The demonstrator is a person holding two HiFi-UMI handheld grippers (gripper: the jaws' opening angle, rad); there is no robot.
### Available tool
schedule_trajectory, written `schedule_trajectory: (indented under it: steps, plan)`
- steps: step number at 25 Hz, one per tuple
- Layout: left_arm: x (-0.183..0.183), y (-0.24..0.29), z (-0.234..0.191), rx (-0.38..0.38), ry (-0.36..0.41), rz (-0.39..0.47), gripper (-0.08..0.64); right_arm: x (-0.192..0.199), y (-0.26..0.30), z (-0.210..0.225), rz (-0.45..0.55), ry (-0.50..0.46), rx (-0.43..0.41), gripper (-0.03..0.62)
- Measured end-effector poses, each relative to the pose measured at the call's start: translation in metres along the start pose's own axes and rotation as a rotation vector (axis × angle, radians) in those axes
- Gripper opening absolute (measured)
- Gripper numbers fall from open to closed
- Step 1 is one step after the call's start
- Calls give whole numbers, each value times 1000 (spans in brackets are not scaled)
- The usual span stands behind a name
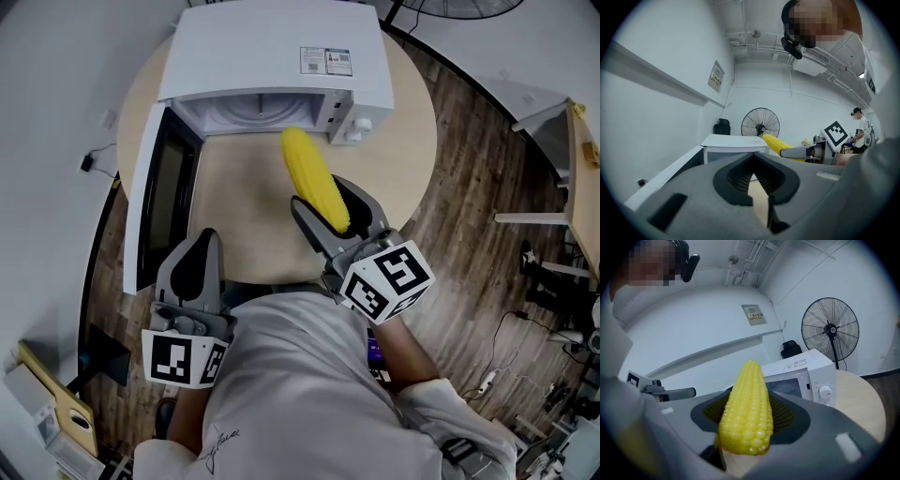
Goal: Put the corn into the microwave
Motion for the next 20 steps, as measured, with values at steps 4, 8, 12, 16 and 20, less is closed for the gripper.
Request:
schedule_trajectory:
  steps: [4, 8, 12, 16, 20]
  plan:
    - [0, 5, -6, -1, -8, -8, -9, 5, 11, 5, -11, 2, 9, 264]
    - [-2, 8, -10, -1, -21, -7, -9, 9, 21, 10, -24, 8, 16, 264]
    - [2, 10, -15, -2, -36, -17, -9, 16, 28, 14, -38, 14, 25, 264]
    - [1, 10, -19, -4, -44, -23, -9, 19, 36, 18, -48, 14, 33, 264]
    - [3, 9, -24, -8, -50, -30, -9, 23, 43, 22, -59, 14, 39, 264]
Point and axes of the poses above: the fingertips, and each gripper's own axes: y forward along the fingers, z to its right, x out of its underside, the point moved 5 cm from there along -y, backward along the fingers, and after that the axes turned 10 degrees about -y, right-handed, at the moved point
